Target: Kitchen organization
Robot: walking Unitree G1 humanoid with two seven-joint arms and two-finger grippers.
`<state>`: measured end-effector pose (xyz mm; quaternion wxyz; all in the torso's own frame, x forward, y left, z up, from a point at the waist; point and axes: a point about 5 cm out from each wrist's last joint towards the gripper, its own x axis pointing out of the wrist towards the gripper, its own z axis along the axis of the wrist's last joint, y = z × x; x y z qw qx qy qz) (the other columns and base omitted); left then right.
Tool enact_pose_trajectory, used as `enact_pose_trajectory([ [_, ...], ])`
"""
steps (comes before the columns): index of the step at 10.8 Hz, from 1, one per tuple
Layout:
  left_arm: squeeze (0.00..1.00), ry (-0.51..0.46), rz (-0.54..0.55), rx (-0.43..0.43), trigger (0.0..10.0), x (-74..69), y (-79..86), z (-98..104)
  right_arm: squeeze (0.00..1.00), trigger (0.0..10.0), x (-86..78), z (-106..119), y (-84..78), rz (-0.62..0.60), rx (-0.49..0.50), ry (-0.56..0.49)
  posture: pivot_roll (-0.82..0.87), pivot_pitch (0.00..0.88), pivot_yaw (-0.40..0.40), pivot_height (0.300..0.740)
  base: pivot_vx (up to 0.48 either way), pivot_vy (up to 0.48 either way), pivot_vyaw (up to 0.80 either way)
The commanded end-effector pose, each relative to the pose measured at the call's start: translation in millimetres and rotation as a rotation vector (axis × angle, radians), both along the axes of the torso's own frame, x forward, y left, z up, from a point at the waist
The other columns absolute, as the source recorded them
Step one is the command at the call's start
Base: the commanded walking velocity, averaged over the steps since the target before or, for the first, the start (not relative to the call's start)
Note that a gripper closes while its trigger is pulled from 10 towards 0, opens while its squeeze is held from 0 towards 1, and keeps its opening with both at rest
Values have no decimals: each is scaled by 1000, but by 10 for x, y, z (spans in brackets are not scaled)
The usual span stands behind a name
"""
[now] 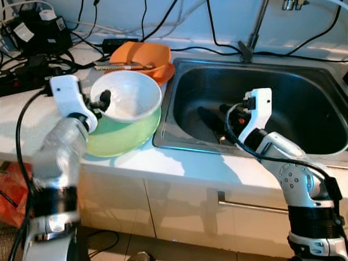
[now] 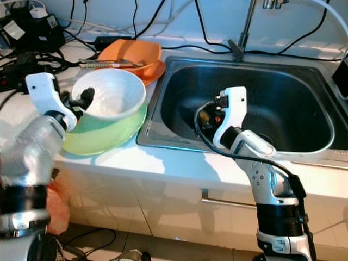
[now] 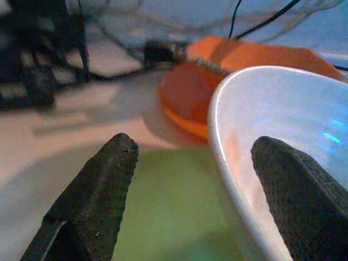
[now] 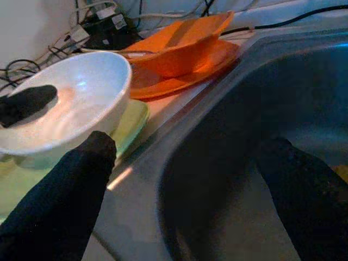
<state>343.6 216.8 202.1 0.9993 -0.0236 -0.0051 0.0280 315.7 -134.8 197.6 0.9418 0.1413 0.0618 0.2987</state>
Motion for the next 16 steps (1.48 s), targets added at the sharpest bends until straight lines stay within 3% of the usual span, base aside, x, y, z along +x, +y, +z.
enact_pose_trajectory([
  [1,0,-101,-3,66,0,-26,-64,106,0,10000,21,44,37,34,30,20,73,49,22,740,0,0,0],
  [5,0,-267,-63,272,0,-54,-256,180,0,10000,60,79,62,65,67,57,66,46,21,740,0,0,0],
  [8,0,-290,-68,286,0,-59,-260,129,0,10000,71,90,157,150,200,174,66,46,23,740,0,0,0],
  [16,0,-292,-67,290,0,-60,-257,124,0,10000,74,102,176,167,209,181,65,47,23,740,0,0,0],
])
